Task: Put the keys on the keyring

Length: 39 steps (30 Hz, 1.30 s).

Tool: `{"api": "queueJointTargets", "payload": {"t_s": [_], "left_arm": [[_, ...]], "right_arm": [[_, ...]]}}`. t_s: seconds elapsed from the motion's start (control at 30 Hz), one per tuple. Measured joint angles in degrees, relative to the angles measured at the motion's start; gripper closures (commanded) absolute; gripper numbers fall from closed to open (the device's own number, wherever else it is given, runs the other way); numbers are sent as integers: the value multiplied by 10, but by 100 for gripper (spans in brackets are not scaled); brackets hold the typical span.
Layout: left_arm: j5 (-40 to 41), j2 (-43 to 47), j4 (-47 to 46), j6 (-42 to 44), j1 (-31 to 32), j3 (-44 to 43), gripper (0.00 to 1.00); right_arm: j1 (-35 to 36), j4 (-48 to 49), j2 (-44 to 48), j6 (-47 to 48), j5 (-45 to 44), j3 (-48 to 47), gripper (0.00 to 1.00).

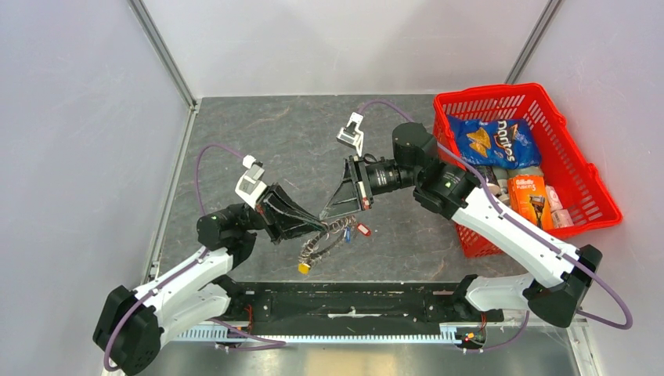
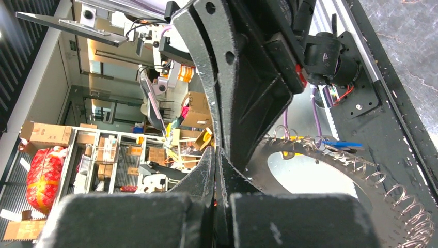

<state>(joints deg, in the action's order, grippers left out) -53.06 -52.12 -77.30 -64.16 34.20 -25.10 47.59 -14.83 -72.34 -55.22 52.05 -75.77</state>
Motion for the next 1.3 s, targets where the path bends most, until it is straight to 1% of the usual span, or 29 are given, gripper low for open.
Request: {"api": "queueJointTargets", "payload": {"t_s": [0.23, 0.33, 0.43, 0.6, 0.7, 0.77, 0.87, 0.97, 1.0, 1.07, 1.17, 1.3], "left_arm": [[0, -3, 3, 7, 5, 0, 98], [0, 3, 9, 10, 6, 0, 98], [2, 23, 25, 21, 7, 0, 98], [8, 68, 64, 42, 7, 0, 98], [24, 94, 74, 50, 7, 1, 98], [59, 113, 72, 60, 7, 12, 98], [145, 157, 95, 94, 7, 50, 98], [265, 228, 173, 139, 8, 81, 98], [305, 250, 186, 146, 8, 92, 98], [356, 269, 174, 148, 8, 106, 98], [396, 256, 155, 143, 8, 112, 98], [412, 229, 126, 125, 8, 115, 98]], "right_arm": [[2, 10, 2, -3, 0, 0, 100], [-2, 5, 7, 0, 0, 0, 84], [-19, -18, 24, 24, -8, 0, 74], [-66, -78, 63, 88, -38, 0, 69], [-82, -108, 87, 133, -57, 0, 68], [-82, -118, 98, 157, -56, 0, 66], [-80, -141, 106, 199, -64, -2, 63], [-80, -195, 106, 256, -133, -7, 63], [-80, -216, 105, 274, -165, -7, 63], [-80, -242, 98, 297, -217, 2, 61], [-81, -244, 83, 310, -272, 47, 57], [-80, -236, 53, 309, -347, 129, 54]]}}
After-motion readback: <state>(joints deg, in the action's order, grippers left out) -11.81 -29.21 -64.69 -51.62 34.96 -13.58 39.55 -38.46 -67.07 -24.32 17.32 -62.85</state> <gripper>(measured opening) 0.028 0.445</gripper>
